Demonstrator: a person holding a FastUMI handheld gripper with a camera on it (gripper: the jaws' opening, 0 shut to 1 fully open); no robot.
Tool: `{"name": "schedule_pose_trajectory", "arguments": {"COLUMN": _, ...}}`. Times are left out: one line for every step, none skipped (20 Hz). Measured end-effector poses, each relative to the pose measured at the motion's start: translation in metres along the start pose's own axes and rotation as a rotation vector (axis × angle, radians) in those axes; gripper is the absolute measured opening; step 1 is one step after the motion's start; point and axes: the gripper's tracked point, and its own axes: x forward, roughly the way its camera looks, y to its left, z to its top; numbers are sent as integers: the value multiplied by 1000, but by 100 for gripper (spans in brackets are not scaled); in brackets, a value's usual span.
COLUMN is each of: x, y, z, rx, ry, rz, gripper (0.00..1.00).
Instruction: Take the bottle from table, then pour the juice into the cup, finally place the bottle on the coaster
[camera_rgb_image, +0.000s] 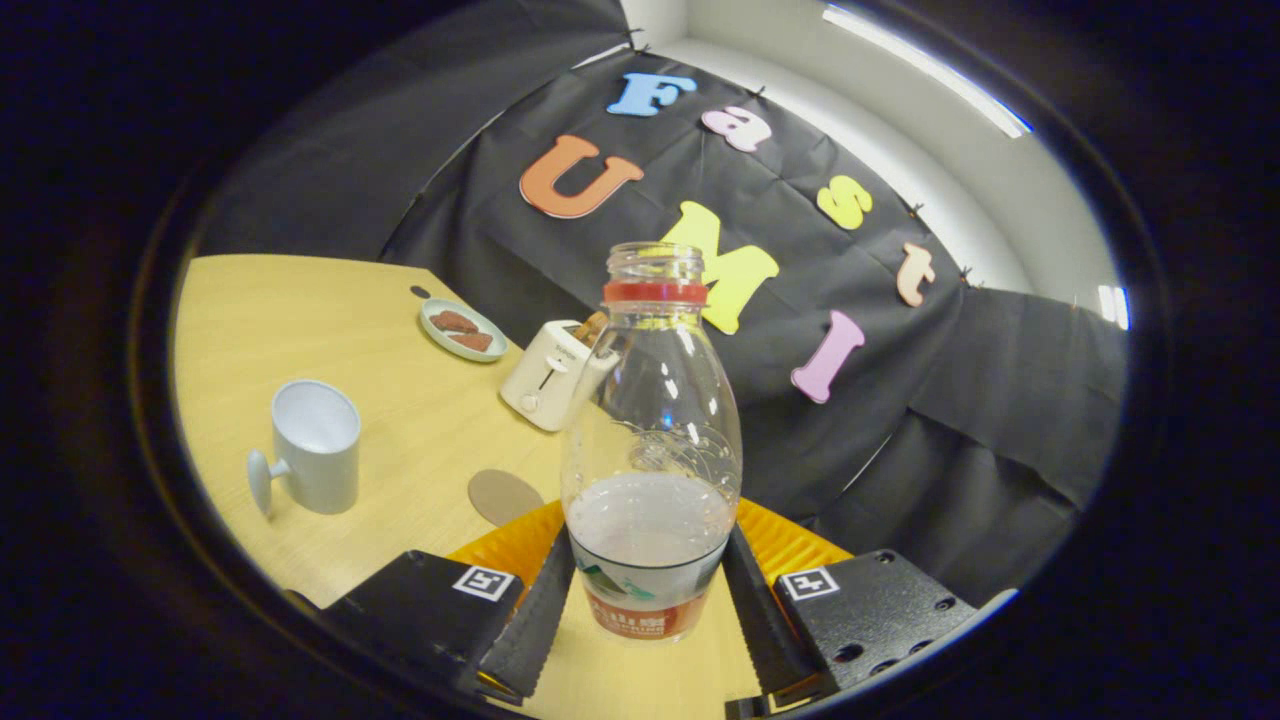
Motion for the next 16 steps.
{"name": "schedule_pose_trajectory", "arguments": {"x": 1, "y": 2, "z": 4, "rx": -38, "ry": -8, "rz": -6, "gripper": 82}}
{"name": "schedule_pose_trajectory", "arguments": {"x": -1, "y": 7, "z": 6, "rx": -72, "ry": -8, "rz": -5, "gripper": 82}}
{"name": "schedule_pose_trajectory", "arguments": {"x": -3, "y": 13, "z": 6, "rx": -102, "ry": -4, "rz": -4, "gripper": 82}}
{"name": "schedule_pose_trajectory", "arguments": {"x": -4, "y": 17, "z": 7, "rx": -136, "ry": -1, "rz": -2, "gripper": 82}}
{"name": "schedule_pose_trajectory", "arguments": {"x": -1, "y": 21, "z": 9, "rx": -166, "ry": 1, "rz": -3, "gripper": 82}}
{"name": "schedule_pose_trajectory", "arguments": {"x": 1, "y": 27, "z": 11, "rx": -194, "ry": 5, "rz": -2, "gripper": 82}}
{"name": "schedule_pose_trajectory", "arguments": {"x": 6, "y": 33, "z": 13, "rx": -227, "ry": 8, "rz": 1, "gripper": 82}}
{"name": "schedule_pose_trajectory", "arguments": {"x": 9, "y": 37, "z": 15, "rx": -269, "ry": 12, "rz": 4, "gripper": 82}}
{"name": "schedule_pose_trajectory", "arguments": {"x": 11, "y": 42, "z": 17, "rx": -311, "ry": 9, "rz": 5, "gripper": 82}}
{"name": "schedule_pose_trajectory", "arguments": {"x": 14, "y": 45, "z": 19, "rx": -350, "ry": 8, "rz": 1, "gripper": 82}}
{"name": "schedule_pose_trajectory", "arguments": {"x": 16, "y": 47, "z": 23, "rx": -384, "ry": 6, "rz": -1, "gripper": 82}}
{"name": "schedule_pose_trajectory", "arguments": {"x": 18, "y": 51, "z": 25, "rx": -421, "ry": 6, "rz": -1, "gripper": 82}}
{"name": "schedule_pose_trajectory", "arguments": {"x": 21, "y": 54, "z": 24, "rx": -456, "ry": 10, "rz": -1, "gripper": 82}}
{"name": "schedule_pose_trajectory", "arguments": {"x": 24, "y": 57, "z": 23, "rx": -495, "ry": 13, "rz": -2, "gripper": 82}}
{"name": "schedule_pose_trajectory", "arguments": {"x": 27, "y": 57, "z": 24, "rx": -536, "ry": 19, "rz": -9, "gripper": 82}}
{"name": "schedule_pose_trajectory", "arguments": {"x": 29, "y": 56, "z": 25, "rx": -568, "ry": 21, "rz": -16, "gripper": 82}}
